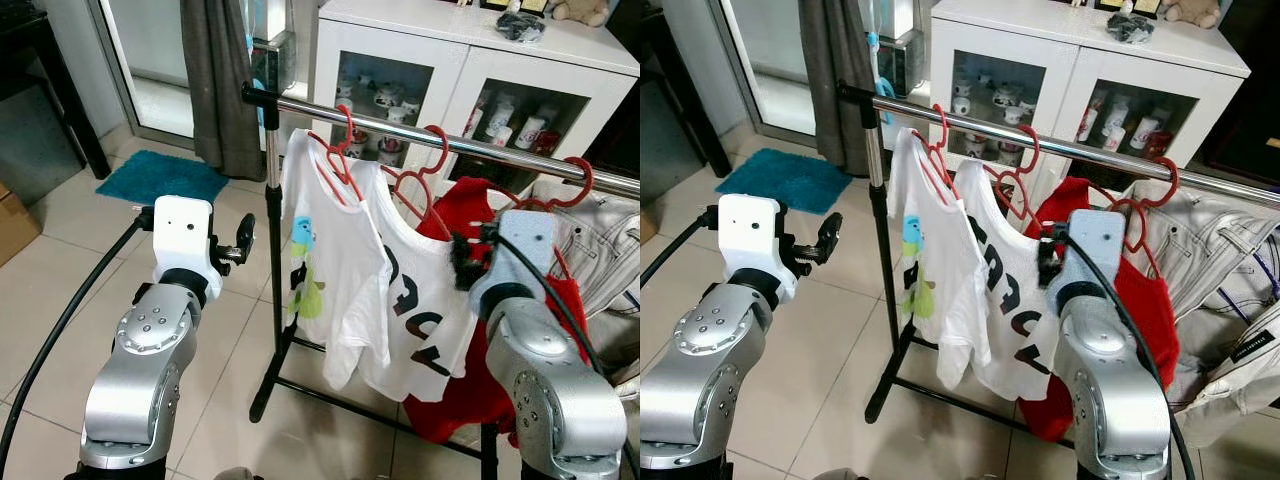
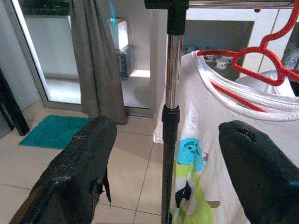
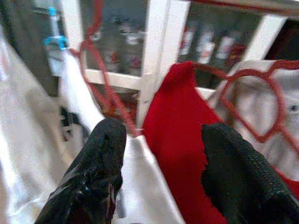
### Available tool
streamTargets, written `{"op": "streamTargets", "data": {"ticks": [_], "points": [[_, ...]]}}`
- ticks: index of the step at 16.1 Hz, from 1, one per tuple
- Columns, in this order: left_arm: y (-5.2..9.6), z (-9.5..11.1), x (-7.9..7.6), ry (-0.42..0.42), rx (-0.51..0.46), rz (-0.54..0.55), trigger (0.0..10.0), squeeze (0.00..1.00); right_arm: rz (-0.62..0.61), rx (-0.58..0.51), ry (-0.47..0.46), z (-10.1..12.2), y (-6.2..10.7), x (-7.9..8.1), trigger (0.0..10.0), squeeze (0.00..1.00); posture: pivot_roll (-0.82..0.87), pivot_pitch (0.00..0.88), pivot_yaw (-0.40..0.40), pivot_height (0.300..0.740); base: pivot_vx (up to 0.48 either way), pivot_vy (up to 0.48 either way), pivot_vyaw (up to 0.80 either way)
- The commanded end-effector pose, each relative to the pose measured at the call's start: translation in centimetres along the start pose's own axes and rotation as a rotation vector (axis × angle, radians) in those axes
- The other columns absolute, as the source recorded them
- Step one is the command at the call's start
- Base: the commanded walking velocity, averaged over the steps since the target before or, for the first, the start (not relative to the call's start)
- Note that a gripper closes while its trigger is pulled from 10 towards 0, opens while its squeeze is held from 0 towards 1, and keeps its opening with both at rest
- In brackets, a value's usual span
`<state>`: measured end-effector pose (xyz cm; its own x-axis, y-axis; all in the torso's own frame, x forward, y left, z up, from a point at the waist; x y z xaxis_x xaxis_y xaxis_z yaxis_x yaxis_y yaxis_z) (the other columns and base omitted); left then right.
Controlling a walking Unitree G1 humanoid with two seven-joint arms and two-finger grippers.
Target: Hang hanger
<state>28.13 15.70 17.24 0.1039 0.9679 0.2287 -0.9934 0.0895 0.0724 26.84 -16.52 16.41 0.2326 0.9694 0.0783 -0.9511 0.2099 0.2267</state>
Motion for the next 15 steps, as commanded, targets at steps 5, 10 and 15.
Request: {"op": "streamTargets", "data": {"ticks": [5,10,15], "points": [[0.1,0.2,-0.3,0.007,-0.007,-0.018,10.0,0.0,-0.019,0.02,0.001,0.5,0.4,-0.5,10.0,0.0,0.04,0.021,-0.04,0.74,0.0,0.0,0.0],[0.1,0.1,-0.3,0.027,0.005,-0.009,10.0,0.0,-0.062,-0.006,-0.031,0.6,0.6,-0.5,10.0,0.0,0.04,0.029,-0.037,0.74,0.0,0.0,0.0],[0.1,-0.3,-0.4,0.016,0.024,-0.024,10.0,0.0,0.083,0.011,-0.011,-0.8,0.3,0.7,10.0,0.0,0.04,0.04,-0.04,0.74,0.0,0.0,0.0]]}}
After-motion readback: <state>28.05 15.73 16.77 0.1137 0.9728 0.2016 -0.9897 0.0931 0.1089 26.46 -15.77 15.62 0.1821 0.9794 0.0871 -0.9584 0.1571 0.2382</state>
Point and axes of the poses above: a point about 5 cm out from each wrist's last joint towards the gripper, its own y axis pointing back from the gripper into the wrist, its own z axis along the axis of the wrist's last joint, x = y × z, the point moved 2 cm from there along -y, pointing out of the wrist towards the gripper, and after that the axes turned 8 degrees about -y, right-handed, at the moved point
